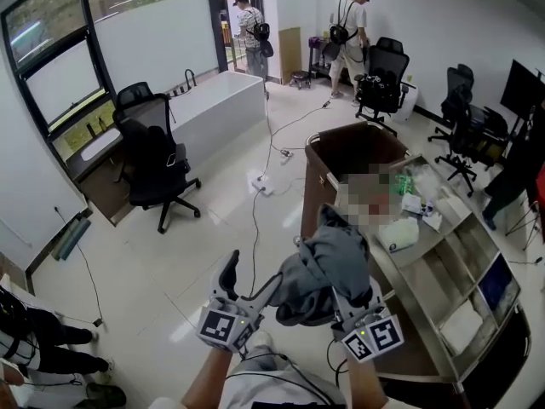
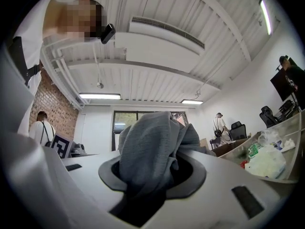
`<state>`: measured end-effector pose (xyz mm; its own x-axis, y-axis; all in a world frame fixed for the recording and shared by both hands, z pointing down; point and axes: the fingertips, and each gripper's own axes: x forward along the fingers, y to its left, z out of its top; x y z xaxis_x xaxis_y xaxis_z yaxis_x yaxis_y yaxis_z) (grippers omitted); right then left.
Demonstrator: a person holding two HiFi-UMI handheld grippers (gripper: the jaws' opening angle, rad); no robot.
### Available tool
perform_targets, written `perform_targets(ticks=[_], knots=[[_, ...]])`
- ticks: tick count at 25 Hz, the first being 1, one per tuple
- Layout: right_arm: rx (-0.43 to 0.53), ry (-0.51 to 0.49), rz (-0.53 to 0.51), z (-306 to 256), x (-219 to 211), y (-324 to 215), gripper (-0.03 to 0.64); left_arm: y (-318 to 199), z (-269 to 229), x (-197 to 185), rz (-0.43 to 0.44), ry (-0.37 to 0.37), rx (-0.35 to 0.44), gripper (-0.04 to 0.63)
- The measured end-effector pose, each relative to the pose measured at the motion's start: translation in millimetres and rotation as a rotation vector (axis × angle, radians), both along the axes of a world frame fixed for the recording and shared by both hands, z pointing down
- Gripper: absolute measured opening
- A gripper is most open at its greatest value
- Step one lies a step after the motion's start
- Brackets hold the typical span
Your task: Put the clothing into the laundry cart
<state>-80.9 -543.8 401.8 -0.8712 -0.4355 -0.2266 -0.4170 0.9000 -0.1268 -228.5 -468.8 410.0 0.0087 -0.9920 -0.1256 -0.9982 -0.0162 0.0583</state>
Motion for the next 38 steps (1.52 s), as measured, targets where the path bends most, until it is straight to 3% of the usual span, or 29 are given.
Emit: perform_targets(ticks=[7, 19, 27, 38], knots=[[0.012, 0.01, 0.008, -1.8, -64.2, -51.1, 0.17, -57.9, 7.3, -61.3, 0.029, 0.005, 0.004, 0.417], [0.042, -0.001, 0.186, -23.6, -175.1, -171.1, 0.17, -181.0, -6.0, -176.7, 0.194, 0.008, 0.051, 0.419], [0.062, -0.009, 0.264, -42.9, -191.4, -226.4, 0.17, -244.4, -8.4, -194.1, 0.287, 0.035, 0.04, 0.417], [-0.012, 0.013, 0.372, -34.9, -175.9, -343.4, 0.173, -337.9, -20.5, -188.7, 0.318, 0.007, 0.045, 0.417]])
